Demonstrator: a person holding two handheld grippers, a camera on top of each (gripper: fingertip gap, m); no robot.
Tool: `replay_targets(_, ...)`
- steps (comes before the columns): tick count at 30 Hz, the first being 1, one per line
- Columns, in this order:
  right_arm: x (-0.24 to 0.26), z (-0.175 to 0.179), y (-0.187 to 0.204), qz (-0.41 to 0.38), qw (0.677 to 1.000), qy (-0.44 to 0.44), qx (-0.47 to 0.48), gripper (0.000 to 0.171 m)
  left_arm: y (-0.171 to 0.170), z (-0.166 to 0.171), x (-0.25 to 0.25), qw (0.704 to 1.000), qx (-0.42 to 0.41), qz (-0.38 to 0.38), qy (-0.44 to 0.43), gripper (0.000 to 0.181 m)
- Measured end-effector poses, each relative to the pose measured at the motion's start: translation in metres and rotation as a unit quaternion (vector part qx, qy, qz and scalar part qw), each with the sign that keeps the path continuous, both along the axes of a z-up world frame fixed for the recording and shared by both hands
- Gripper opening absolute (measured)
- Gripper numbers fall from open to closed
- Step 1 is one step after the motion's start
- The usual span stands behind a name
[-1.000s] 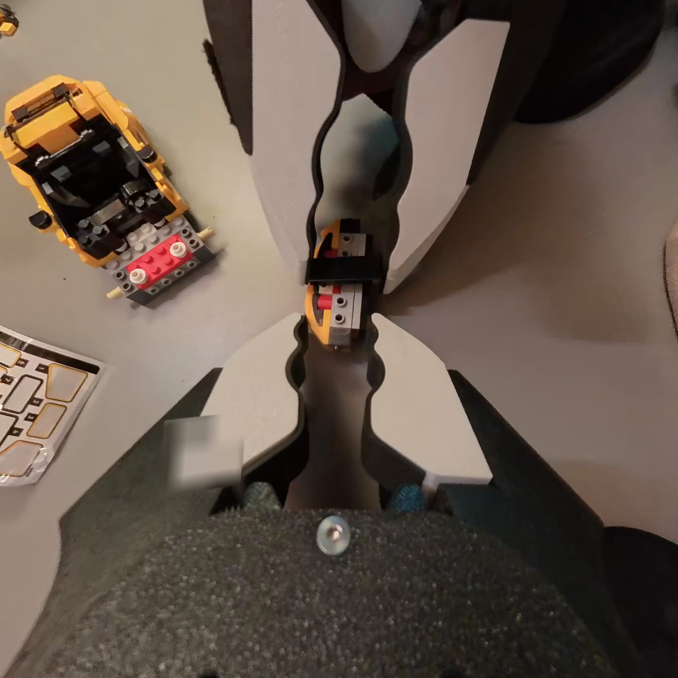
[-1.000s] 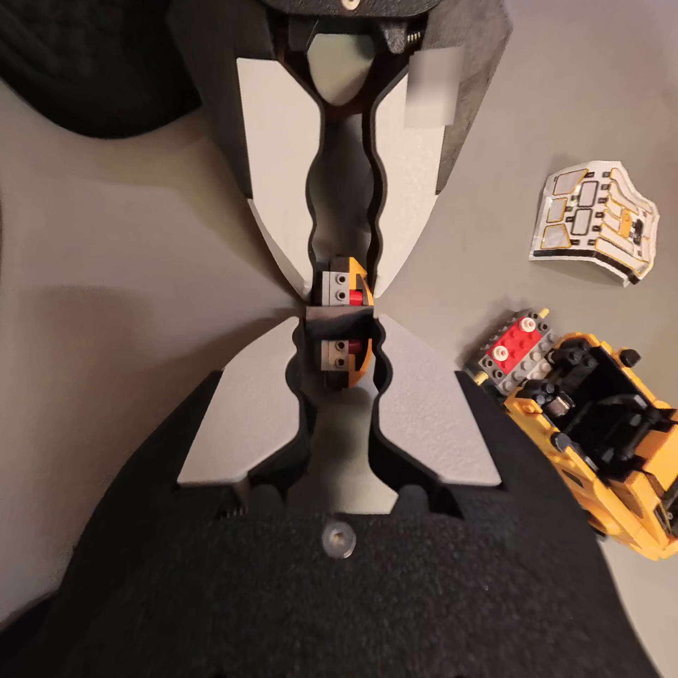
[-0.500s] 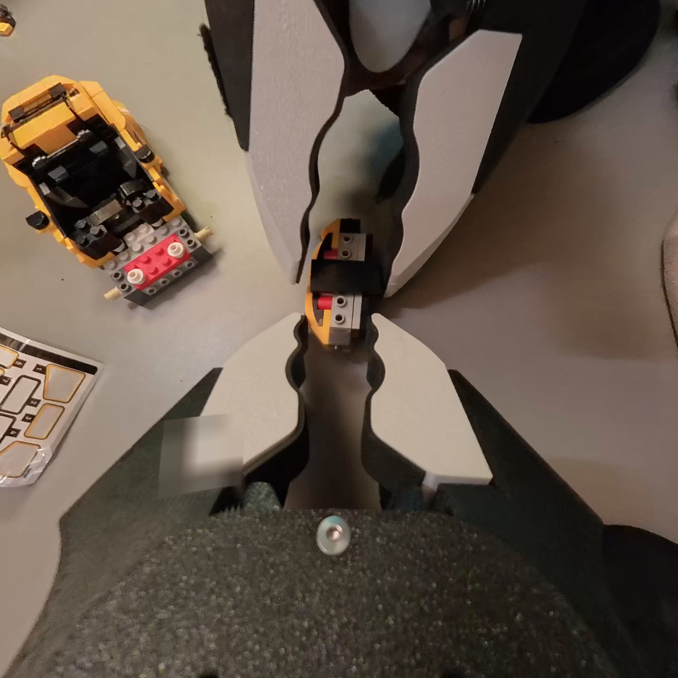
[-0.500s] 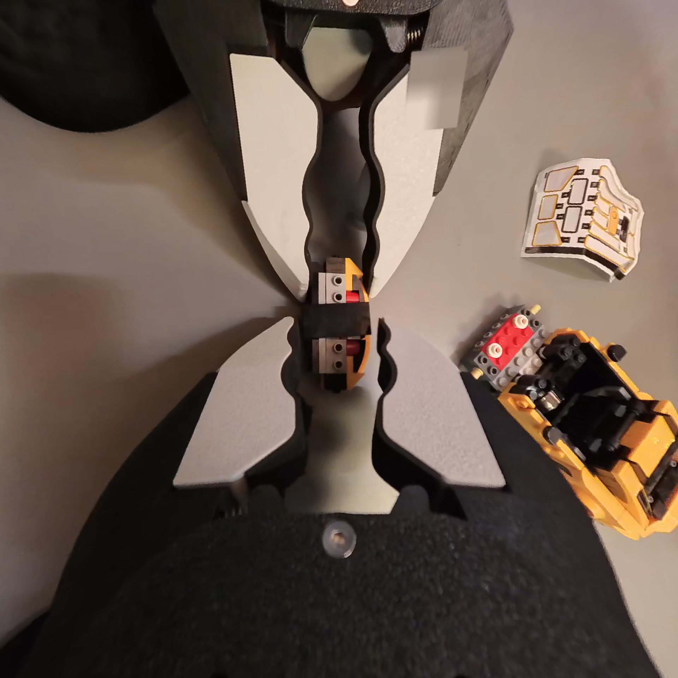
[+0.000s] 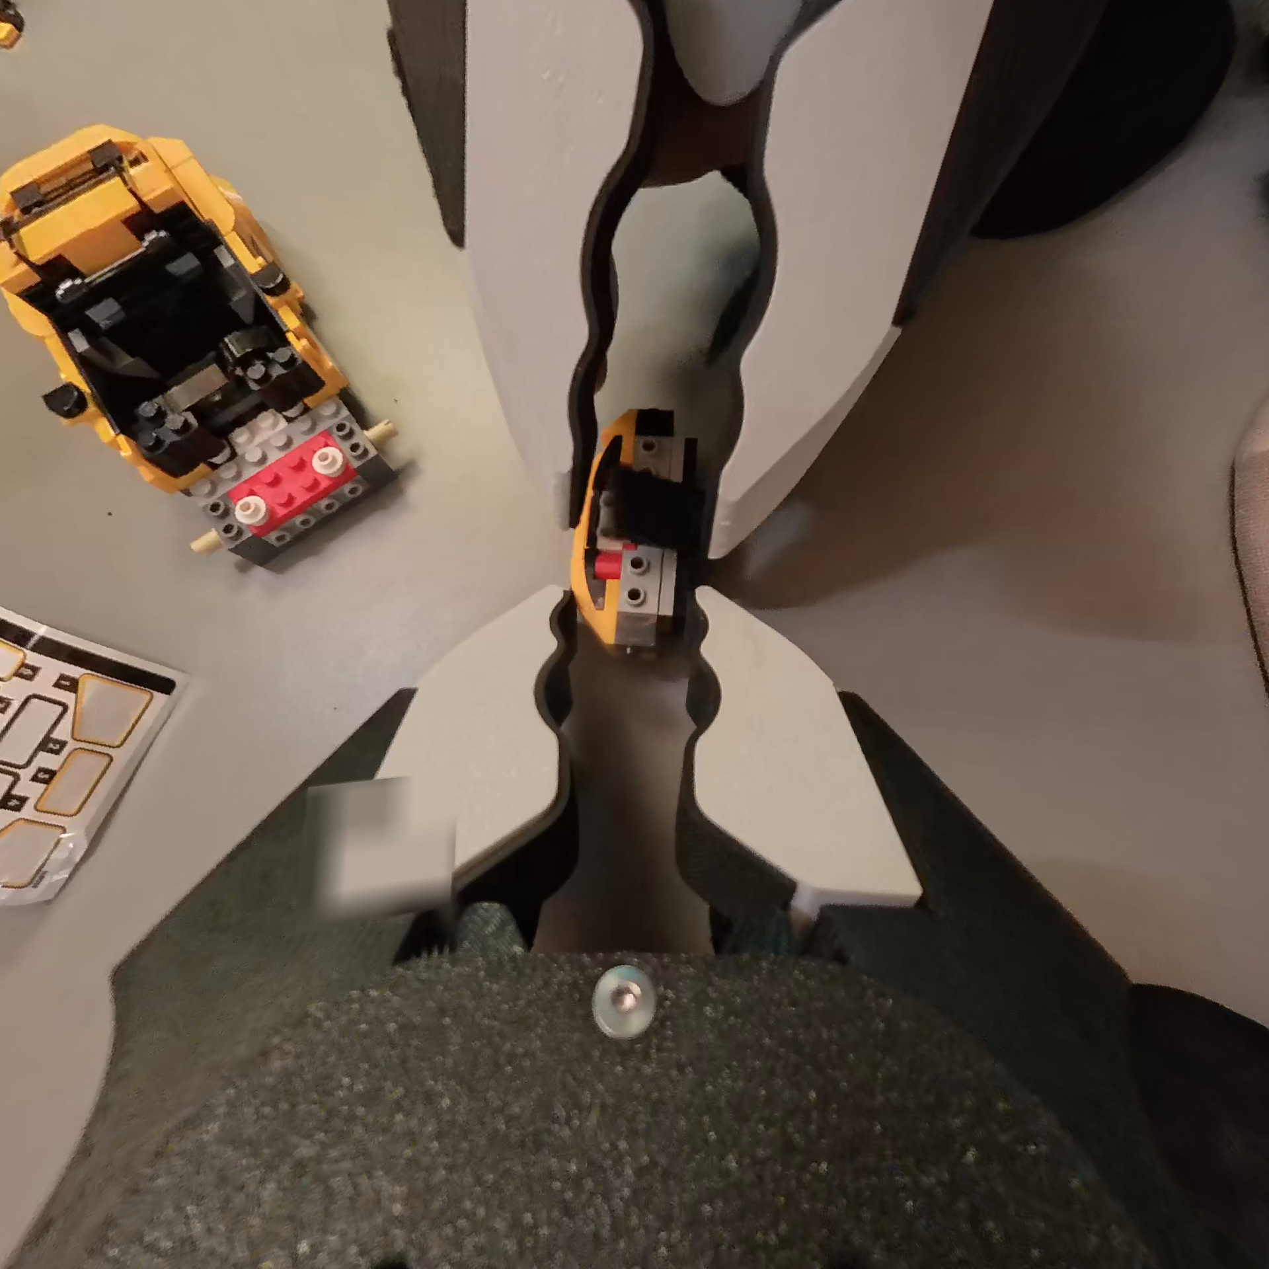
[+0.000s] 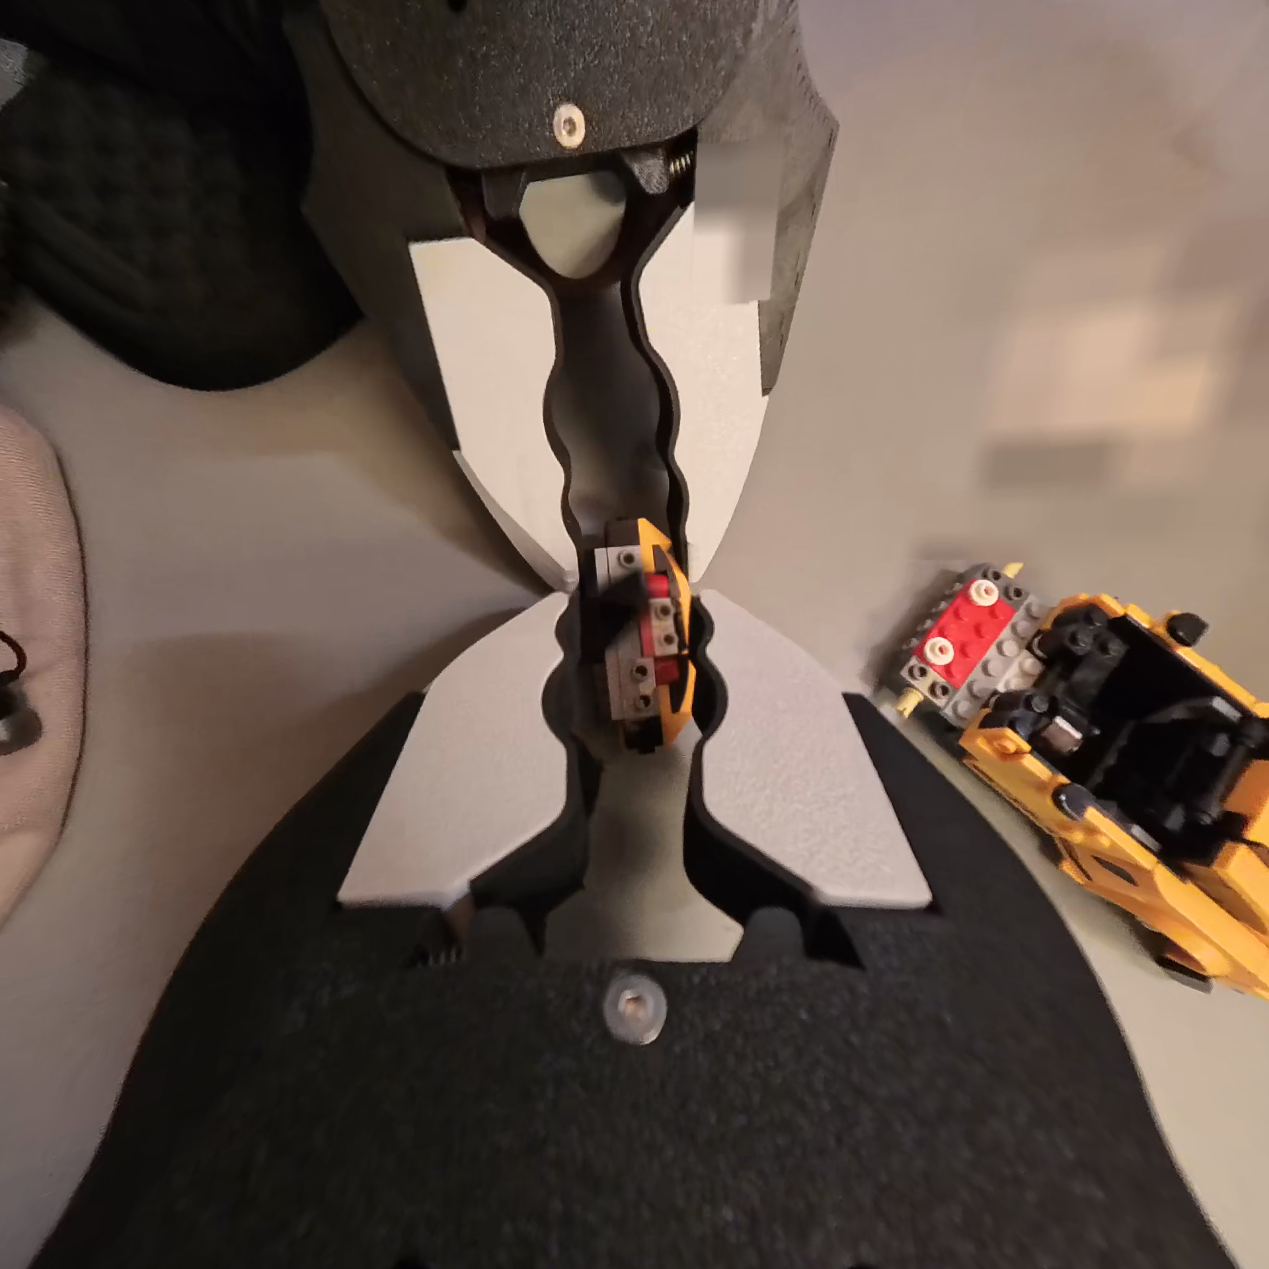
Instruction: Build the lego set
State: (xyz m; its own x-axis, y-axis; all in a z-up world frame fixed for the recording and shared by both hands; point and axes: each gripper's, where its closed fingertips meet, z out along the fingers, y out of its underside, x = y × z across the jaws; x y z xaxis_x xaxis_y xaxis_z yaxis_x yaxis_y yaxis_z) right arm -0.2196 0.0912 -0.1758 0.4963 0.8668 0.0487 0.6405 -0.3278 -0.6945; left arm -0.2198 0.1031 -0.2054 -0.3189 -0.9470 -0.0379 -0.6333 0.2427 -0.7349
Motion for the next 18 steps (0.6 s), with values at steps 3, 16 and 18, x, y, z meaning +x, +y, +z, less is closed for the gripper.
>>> replay_targets(3, 0.003, -0.011, -0.001, -0.005, 1.000, -0.018, -0.017, 0.032, 0.000, 0.000, 0.000, 1.000, -0.003, 0.000, 0.000, 0.030)
replay_targets(16, 0.004, 0.003, 0.008, -0.047, 0.987, 0.112, -0.110, 0.027, 0.000, 0.000, 0.000, 1.000, 0.006, -0.007, -0.005, 0.030)
replay_targets(18, 0.003, 0.003, 0.008, -0.043, 0.986, 0.114, -0.111, 0.028, 0.000, 0.000, 0.000, 1.000, 0.004, -0.007, -0.005, 0.030)
